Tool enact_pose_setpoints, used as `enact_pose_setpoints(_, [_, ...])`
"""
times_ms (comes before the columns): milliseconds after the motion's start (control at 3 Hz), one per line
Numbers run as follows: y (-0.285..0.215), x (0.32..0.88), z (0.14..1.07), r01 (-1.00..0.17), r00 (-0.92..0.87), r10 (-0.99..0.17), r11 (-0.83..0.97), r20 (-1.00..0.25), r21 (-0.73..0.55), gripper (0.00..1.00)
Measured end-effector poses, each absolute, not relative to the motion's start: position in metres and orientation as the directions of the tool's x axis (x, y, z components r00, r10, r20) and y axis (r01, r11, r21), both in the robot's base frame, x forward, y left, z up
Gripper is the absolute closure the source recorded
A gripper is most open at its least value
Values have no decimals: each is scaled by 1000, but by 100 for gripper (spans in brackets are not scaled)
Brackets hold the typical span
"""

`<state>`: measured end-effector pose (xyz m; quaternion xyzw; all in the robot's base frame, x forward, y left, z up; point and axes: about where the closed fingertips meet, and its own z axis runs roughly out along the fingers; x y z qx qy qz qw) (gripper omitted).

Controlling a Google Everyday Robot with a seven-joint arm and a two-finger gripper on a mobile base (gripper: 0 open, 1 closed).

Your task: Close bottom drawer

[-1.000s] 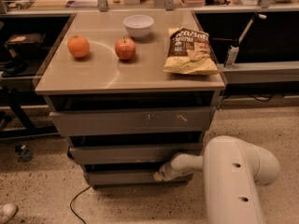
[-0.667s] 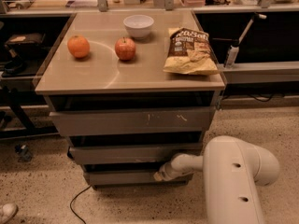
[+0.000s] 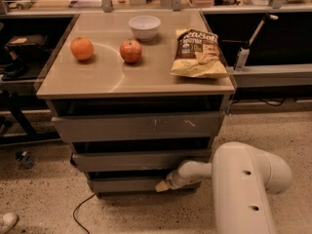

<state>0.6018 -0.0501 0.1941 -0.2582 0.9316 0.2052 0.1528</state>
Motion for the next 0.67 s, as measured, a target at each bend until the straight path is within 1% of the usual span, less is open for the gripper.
enact_pose_setpoints(333, [-50,602,194,-544,-820,-418,782,-391,303,0])
enact_pose_setpoints(667, [-50,602,194,-544,-820,-418,782,-391,303,0])
